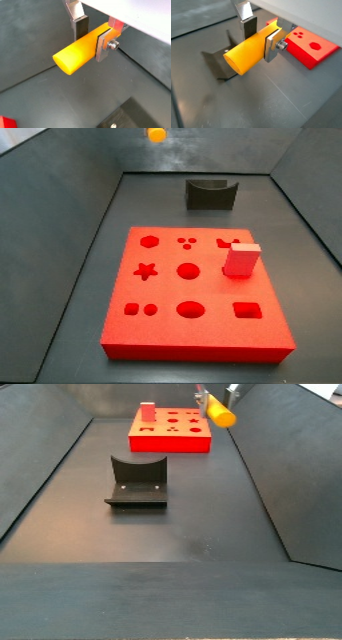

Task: Pick up the oval object. Move up. Place the oval object on the fixture. Regrasp the oval object. Move to above the board. Insert the oval object.
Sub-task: Place the oval object on the fixture.

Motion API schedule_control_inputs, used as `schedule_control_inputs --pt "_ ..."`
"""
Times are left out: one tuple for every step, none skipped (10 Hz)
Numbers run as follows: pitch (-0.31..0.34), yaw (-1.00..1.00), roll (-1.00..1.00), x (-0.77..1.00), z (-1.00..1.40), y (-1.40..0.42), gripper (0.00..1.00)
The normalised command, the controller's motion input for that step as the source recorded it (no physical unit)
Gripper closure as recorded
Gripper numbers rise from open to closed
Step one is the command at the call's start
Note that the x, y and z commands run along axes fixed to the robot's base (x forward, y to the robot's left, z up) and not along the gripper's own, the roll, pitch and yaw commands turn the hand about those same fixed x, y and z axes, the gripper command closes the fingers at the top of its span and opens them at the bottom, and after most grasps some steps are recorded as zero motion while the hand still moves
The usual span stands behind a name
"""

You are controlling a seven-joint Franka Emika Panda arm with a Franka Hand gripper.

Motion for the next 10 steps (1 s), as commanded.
schedule_control_inputs --pt "0.310 -0.38 0.02 1.00 -0.04 -0.24 1.00" --pt "0.258 -0.27 0.01 1.00 -0.04 -0.22 1.00" --pt "0.198 -0.14 0.00 1.00 -0.03 -0.20 1.00" --pt "0.180 -0.11 0.00 1.00 -0.03 -0.19 1.00" --pt "0.166 -0.06 -0.01 1.00 -0.02 -0.16 1.00" --pt "0.159 -0.03 -0.02 1.00 -0.02 -0.14 1.00" --pt "0.153 0.00 -0.02 1.00 -0.02 -0.12 1.00" --pt "0.158 0.01 -0.03 1.00 -0.01 -0.10 1.00" --pt "0.164 0.02 -0.03 1.00 -0.01 -0.09 1.00" --pt "0.166 0.02 -0.03 1.00 -0.01 -0.08 1.00"
